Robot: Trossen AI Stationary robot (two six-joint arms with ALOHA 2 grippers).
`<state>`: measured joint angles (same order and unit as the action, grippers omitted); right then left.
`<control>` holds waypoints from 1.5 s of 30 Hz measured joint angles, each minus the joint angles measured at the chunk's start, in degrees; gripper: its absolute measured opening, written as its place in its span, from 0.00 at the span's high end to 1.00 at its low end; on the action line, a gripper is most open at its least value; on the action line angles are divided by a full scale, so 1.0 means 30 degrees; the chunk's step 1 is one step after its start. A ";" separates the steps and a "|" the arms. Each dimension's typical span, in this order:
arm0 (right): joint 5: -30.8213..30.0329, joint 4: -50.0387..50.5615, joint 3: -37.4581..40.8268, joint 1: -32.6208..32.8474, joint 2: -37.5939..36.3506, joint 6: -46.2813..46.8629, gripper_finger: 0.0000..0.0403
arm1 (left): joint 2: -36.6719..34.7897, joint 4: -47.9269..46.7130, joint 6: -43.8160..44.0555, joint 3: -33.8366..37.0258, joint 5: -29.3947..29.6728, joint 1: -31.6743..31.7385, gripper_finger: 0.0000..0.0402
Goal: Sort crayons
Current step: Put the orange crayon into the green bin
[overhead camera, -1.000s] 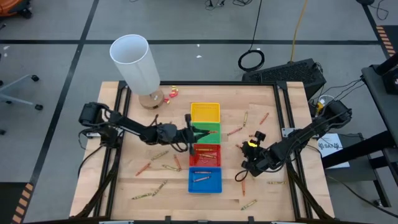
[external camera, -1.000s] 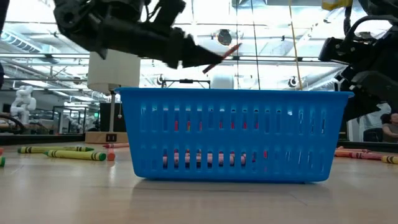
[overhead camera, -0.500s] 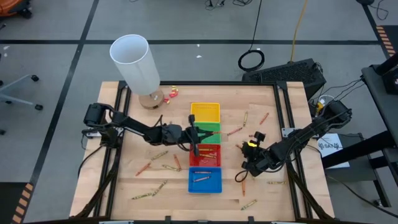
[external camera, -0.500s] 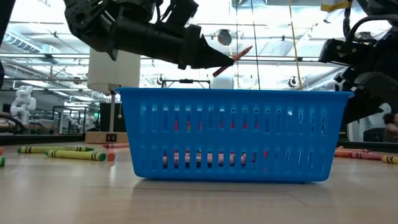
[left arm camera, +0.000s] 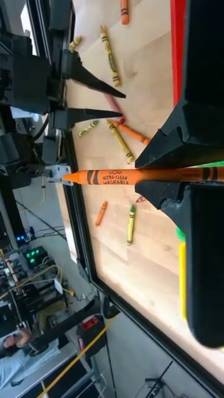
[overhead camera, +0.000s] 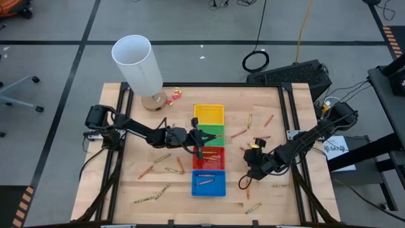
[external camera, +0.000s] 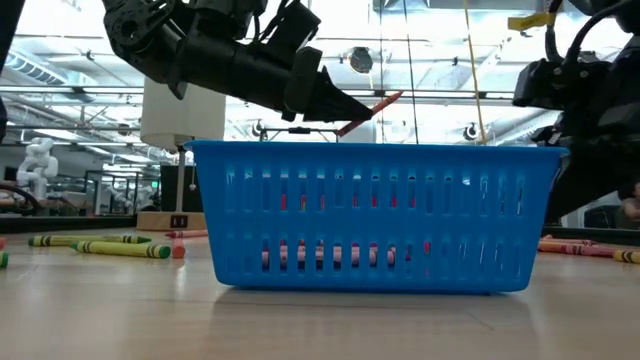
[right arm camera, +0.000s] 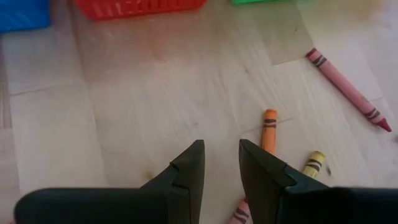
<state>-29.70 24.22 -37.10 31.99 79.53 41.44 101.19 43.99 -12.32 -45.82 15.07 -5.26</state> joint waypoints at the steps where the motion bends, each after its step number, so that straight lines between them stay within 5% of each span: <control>1: -0.0051 -0.0013 0.0000 -0.0001 0.0000 0.0122 0.78 | 0.0000 0.0000 0.0000 0.0000 0.0000 0.0000 0.96; 15: -0.1154 -0.0130 0.0005 -0.0765 0.0000 0.0398 0.59 | 0.0000 -0.1900 0.0000 0.0002 0.0051 0.0375 0.96; 45: -0.2175 -0.0217 0.0003 -0.0758 0.0000 -0.0027 0.60 | 0.0000 -0.4886 0.2025 0.0009 -0.0078 0.1727 0.96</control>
<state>-36.23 23.57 -37.09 29.71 79.53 41.36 101.19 29.33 -6.24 -45.80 14.84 -0.08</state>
